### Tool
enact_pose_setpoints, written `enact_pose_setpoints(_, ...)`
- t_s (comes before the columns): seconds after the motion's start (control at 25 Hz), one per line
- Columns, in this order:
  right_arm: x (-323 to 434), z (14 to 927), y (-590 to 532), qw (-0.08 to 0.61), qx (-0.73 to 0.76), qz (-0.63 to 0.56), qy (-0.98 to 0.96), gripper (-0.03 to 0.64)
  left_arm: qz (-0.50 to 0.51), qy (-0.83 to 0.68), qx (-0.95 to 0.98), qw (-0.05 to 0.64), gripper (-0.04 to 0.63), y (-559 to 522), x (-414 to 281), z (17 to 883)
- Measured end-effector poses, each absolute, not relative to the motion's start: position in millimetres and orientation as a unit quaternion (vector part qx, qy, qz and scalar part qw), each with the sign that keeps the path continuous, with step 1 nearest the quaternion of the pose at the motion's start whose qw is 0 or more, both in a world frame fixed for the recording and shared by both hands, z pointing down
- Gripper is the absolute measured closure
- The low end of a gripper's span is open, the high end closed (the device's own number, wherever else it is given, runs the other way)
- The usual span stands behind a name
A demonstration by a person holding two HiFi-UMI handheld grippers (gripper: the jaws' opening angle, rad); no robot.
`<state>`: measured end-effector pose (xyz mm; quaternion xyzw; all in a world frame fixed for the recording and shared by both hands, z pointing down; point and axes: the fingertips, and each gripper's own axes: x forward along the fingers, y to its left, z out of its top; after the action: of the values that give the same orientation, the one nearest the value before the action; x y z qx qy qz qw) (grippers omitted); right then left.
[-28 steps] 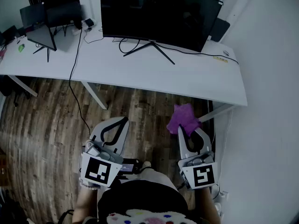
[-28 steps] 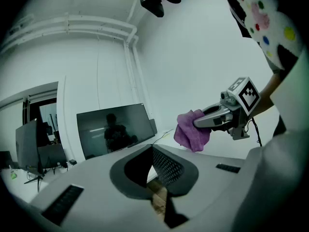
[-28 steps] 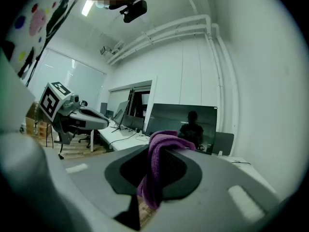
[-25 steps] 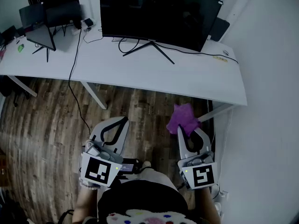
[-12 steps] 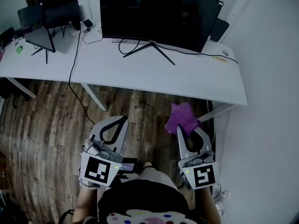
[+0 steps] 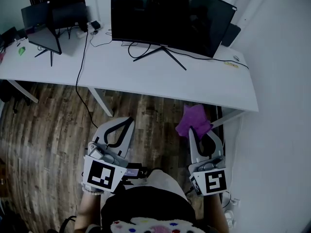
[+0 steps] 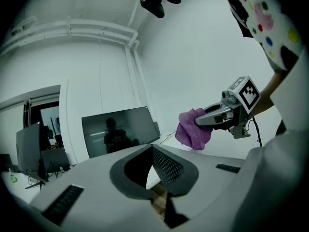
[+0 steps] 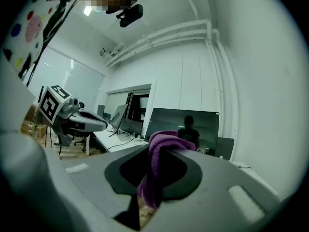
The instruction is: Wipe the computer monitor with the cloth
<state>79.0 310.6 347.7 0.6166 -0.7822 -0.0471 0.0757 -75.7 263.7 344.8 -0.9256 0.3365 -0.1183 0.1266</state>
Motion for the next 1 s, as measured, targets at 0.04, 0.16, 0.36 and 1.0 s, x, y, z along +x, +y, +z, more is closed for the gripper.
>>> enact_pose_setpoints(0.04, 77, 347, 311, 0.076, 0.617, -0.051, -0.781, 0.552, -0.117, 0.336, -0.926, 0.128, 0.591, 264, -77, 344)
enact_pose_setpoints(0.16, 74, 346, 312, 0.083, 0.619, -0.062, -0.779, 0.552, -0.112, 0.337, -0.926, 0.131, 0.591, 262, -81, 342)
enact_pose_setpoints(0.36, 79, 347, 312, 0.076, 0.626, -0.056, -0.774, 0.552, -0.112, 0.336, -0.925, 0.14, 0.591, 258, -79, 341)
enact_pose_setpoints(1.0, 135, 349, 205, 0.067, 0.613, -0.064, -0.784, 0.552, -0.118, 0.363, -0.912, 0.149, 0.591, 160, -35, 338)
